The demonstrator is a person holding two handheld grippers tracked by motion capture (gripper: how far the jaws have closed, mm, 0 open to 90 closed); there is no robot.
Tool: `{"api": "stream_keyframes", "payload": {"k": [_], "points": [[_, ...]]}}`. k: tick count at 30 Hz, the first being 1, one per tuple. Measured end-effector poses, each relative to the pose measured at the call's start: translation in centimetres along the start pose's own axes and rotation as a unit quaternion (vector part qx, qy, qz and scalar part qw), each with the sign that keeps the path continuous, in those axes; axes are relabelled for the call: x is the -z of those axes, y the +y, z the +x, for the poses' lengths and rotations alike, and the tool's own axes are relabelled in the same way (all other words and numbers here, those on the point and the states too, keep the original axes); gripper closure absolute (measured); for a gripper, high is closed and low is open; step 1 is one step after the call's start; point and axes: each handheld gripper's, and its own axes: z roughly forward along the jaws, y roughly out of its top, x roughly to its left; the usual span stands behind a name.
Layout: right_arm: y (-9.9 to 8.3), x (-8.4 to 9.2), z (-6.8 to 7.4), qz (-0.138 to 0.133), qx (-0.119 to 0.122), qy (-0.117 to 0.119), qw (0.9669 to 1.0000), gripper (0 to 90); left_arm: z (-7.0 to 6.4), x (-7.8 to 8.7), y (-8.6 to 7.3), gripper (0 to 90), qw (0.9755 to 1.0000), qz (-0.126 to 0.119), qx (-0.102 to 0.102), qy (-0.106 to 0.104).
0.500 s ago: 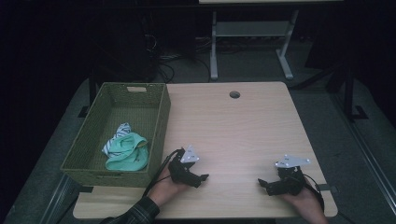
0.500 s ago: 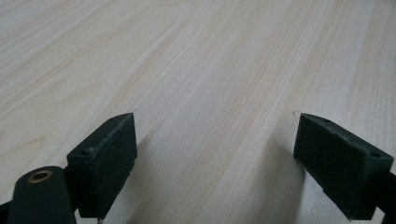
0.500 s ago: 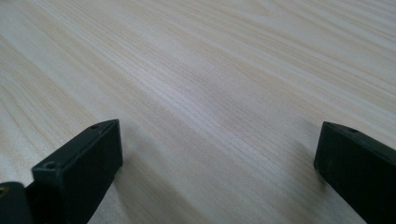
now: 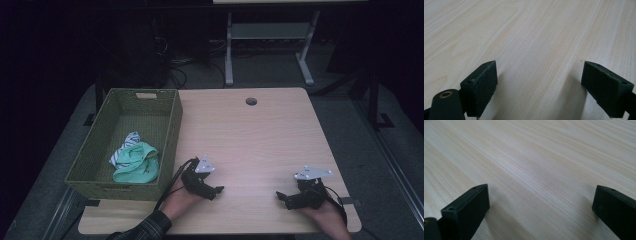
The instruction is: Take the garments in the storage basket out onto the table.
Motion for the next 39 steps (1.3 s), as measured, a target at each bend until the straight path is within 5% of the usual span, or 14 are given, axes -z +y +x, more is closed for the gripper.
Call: {"api": "stream_keyframes", "payload": {"k": [39], "points": [[0.0, 0.0, 0.0, 0.0, 0.0, 0.0, 1.0, 0.7, 0.7, 1.4, 1.4, 13.4, 0.9998, -0.011, 0.006, -0.016]]}}
